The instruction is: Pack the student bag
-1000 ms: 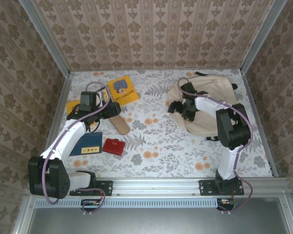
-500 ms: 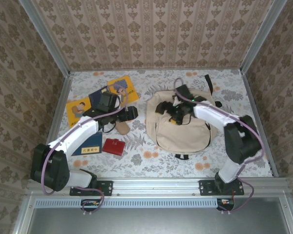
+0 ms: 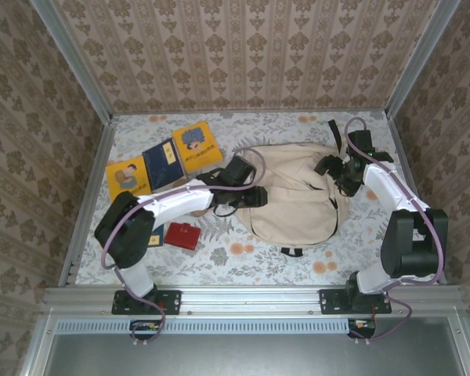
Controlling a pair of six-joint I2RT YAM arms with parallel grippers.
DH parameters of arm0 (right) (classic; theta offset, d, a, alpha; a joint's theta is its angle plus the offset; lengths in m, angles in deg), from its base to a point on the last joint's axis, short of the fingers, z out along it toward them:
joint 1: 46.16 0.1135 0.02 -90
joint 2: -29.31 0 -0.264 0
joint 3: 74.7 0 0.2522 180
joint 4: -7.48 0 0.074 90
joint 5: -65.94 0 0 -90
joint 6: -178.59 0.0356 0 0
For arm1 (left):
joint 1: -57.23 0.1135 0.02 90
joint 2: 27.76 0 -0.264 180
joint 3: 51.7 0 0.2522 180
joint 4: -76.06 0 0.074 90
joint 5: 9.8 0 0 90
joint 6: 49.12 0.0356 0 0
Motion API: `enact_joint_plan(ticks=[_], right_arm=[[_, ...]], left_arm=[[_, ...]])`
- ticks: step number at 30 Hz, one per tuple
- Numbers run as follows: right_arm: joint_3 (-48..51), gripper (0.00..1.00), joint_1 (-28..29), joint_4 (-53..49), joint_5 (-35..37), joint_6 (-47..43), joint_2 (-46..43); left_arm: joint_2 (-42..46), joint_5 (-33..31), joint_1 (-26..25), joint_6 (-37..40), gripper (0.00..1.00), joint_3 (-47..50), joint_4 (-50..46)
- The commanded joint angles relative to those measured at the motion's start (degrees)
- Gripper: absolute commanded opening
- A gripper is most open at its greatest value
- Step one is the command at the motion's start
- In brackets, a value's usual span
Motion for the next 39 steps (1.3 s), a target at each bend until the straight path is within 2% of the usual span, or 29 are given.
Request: enact_joint_plan(ticks=[1, 3, 5, 11, 14, 19, 22, 27, 33, 39], right_arm=[[1.9, 0.88, -0.5, -1.2, 0.8, -1.7, 0.8], [2.3, 0.88, -0.5, -1.1, 0.6, -1.6, 0.9], [2.5, 0.89, -0.6, -1.0, 0.4, -1.7, 0.8], [3.1, 0.89, -0.7, -1.9, 1.5, -3.0, -0.8], [4.0, 0.92, -0.7, -2.2, 2.0, -3.3, -1.5], [6.3, 0.90, -0.5, -1.3, -0.1, -2.9, -2.1], [8.2, 0.83, -0.3, 0.3, -2.2, -2.1, -1.6], [9.1, 0.66, 2.5, 1.4, -4.4, -1.4, 0.7], [10.9, 0.46, 5.1, 4.2, -5.4, 0.9, 3.2], [14.1, 0.35, 7.2, 7.3, -6.0, 3.3, 3.9]], left_arm=[[-2.7, -1.6, -1.0, -2.5, 0.50, -2.2, -1.2], [-4.9, 3.3, -0.9, -2.3, 0.50, -2.5, 1.0], [-7.4, 5.2, -0.8, -2.1, 0.48, -3.7, -0.1], [-10.9, 0.3, 1.9, 3.3, 0.48, -5.0, -6.6], [-12.0, 0.7, 6.0, 6.3, 0.49, -5.0, -7.0], [-14.4, 1.5, 12.6, 12.9, 0.52, -7.7, -6.5], [-15.4, 2.5, 14.6, 16.0, 0.53, -10.9, -7.2], [-11.8, 6.3, 13.6, 17.5, 0.59, -13.8, -7.6], [-6.0, 6.1, 10.3, 14.1, 0.60, -13.0, -7.3], [-5.2, 7.7, 5.2, 8.5, 0.55, -11.8, -4.6]])
